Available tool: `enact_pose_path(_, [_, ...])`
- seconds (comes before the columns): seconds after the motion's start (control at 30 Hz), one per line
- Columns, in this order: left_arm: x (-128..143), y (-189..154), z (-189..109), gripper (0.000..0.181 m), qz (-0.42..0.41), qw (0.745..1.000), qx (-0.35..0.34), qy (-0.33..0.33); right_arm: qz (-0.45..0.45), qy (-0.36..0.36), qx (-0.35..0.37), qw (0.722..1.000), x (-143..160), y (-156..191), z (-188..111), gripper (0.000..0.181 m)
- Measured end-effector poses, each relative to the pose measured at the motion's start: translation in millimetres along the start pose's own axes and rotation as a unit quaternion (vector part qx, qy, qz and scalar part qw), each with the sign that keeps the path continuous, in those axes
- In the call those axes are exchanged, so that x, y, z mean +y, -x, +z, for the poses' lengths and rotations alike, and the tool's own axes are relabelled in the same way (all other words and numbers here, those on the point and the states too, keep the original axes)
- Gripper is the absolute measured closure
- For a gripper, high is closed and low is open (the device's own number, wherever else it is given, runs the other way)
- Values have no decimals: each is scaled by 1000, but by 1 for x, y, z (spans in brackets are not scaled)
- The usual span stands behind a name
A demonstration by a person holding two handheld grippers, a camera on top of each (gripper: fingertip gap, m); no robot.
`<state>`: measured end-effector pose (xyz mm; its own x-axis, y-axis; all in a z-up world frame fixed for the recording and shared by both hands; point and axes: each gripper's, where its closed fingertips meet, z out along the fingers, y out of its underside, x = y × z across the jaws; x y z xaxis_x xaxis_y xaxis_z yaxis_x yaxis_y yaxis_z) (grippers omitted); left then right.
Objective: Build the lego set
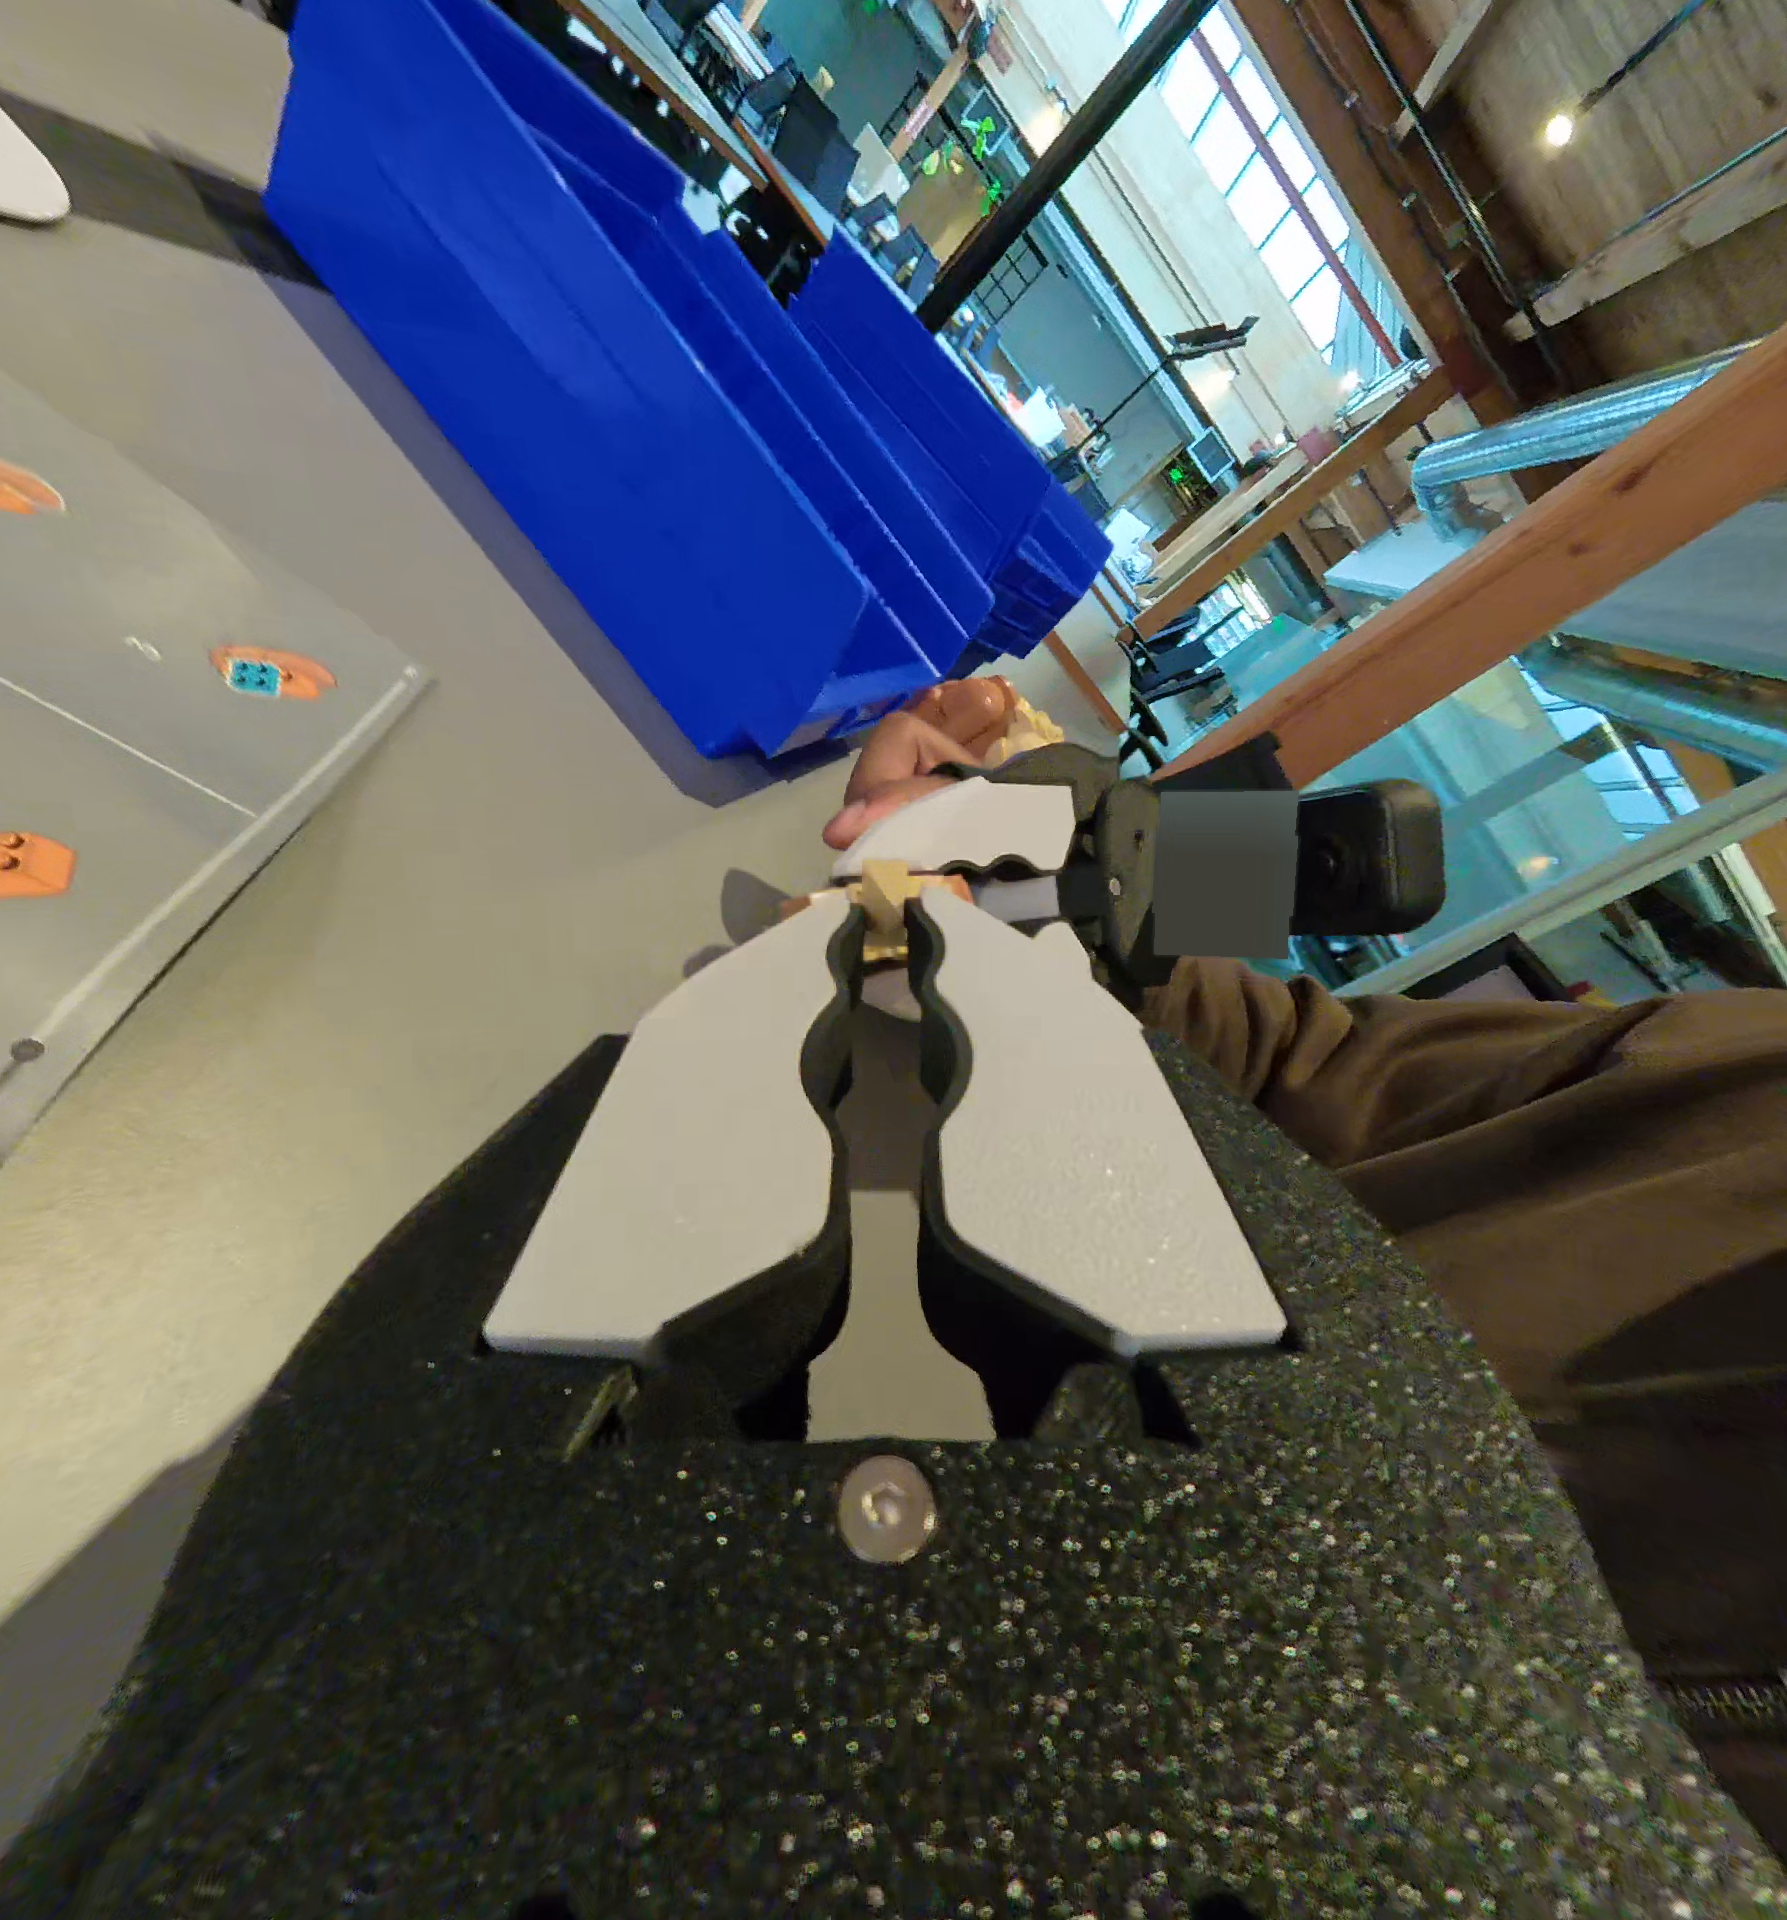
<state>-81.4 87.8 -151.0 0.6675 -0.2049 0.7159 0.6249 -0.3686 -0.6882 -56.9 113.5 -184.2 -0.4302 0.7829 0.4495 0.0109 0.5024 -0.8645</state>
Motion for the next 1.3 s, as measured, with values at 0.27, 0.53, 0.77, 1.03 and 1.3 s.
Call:
enact_pose_path(0.27, [-18, -19, -10, 174, 52, 998, -16, -19, 69, -134, 42, 988, -41, -11, -10, 160])
enact_pose_path(0.53, [-31, -32, -22, 173, 86, 995, -40, -22, 34, -164, 72, 983, -55, -2, -15, 160])
enact_pose_path(0.77, [-36, -53, -30, 173, 100, 993, -62, 8, 14, -196, 115, 974, -67, -3, -27, 160])
enact_pose_path(1.03, [-29, -85, -11, 173, 110, 989, -63, 71, 101, -272, 65, 955, -88, 11, -45, 160])
enact_pose_path(1.3, [-15, -98, -1, 173, 107, 986, -66, 105, 71, -285, 73, 953, -95, 17, -53, 160])
